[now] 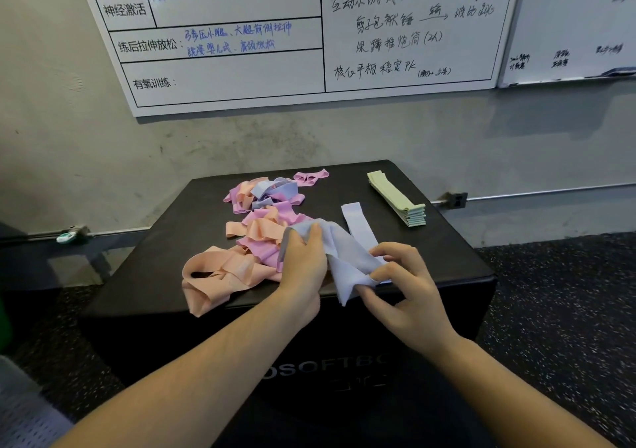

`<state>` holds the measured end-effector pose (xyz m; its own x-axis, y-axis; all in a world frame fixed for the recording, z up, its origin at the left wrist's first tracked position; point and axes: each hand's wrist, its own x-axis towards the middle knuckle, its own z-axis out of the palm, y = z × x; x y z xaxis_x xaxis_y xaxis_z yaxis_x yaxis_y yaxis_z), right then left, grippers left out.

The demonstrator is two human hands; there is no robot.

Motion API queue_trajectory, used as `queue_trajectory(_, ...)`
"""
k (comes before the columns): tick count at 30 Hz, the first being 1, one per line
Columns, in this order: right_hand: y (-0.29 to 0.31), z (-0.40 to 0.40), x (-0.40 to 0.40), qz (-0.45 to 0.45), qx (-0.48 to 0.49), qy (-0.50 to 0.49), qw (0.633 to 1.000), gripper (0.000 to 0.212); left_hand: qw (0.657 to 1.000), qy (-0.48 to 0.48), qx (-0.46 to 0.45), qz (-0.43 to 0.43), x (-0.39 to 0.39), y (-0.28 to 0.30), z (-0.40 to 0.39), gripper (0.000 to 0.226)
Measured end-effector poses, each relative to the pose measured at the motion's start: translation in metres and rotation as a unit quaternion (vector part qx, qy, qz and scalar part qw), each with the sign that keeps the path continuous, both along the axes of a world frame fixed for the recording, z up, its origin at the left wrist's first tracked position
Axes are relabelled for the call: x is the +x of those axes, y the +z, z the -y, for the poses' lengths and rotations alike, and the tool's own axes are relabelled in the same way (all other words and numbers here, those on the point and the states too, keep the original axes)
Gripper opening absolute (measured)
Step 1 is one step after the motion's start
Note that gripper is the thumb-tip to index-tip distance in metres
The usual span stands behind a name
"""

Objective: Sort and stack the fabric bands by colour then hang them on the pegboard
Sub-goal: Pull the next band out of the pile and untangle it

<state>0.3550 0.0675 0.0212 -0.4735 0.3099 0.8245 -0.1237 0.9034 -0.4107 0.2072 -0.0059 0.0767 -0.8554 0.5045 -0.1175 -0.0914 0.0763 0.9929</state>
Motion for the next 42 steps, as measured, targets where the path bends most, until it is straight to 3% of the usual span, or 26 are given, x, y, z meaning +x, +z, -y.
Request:
queue_trajectory(3,0.002,0.006,-0.002,-0.012,-0.019,0.009,1.000,0.016,0.998,-0.002,0.016,-0.066,0.005,0.000,0.004,0.021)
queue_trajectory(7,0.011,0.010,-0.004,0.061,-0.255,0.030,0.965,0.021,0.994,0.023,0.033,-0.097,0.003,0.001,0.007,0.033)
queue_trajectory(11,0.017,0.010,-0.006,0.104,-0.312,0.064,0.942,0.044,0.994,0.026,0.051,-0.094,0.004,0.005,0.006,0.025)
queue_trajectory(15,0.022,0.014,-0.008,0.109,-0.305,0.078,0.943,0.055,0.997,0.038,0.055,-0.048,0.002,0.007,0.002,0.011)
queue_trajectory(17,0.020,0.014,-0.006,0.117,-0.268,0.082,0.953,0.042,0.997,0.050,0.065,-0.015,0.002,0.009,0.002,0.010)
queue_trajectory(20,0.015,0.009,-0.009,0.115,-0.161,0.007,0.980,0.016,0.998,0.049,0.043,-0.009,0.003,0.009,0.005,0.018)
queue_trajectory(24,0.025,0.008,-0.007,0.074,-0.228,0.004,0.971,0.008,0.999,0.030,-0.001,-0.021,-0.002,0.002,0.009,0.027)
queue_trajectory(27,0.031,0.012,-0.004,0.060,-0.281,0.028,0.958,0.017,0.998,0.007,-0.035,-0.056,-0.001,-0.003,0.012,0.027)
queue_trajectory(35,0.019,-0.002,-0.007,0.072,-0.262,-0.067,0.960,0.041,0.992,-0.040,-0.041,-0.109,0.002,-0.002,0.014,0.038)
queue_trajectory(39,0.015,-0.008,-0.008,0.118,-0.253,-0.086,0.956,0.024,0.992,-0.044,-0.056,-0.108,0.004,-0.001,0.013,0.045)
queue_trajectory(42,0.017,-0.005,-0.006,0.090,-0.335,-0.046,0.937,0.020,0.991,-0.047,-0.062,-0.112,0.004,-0.002,0.012,0.045)
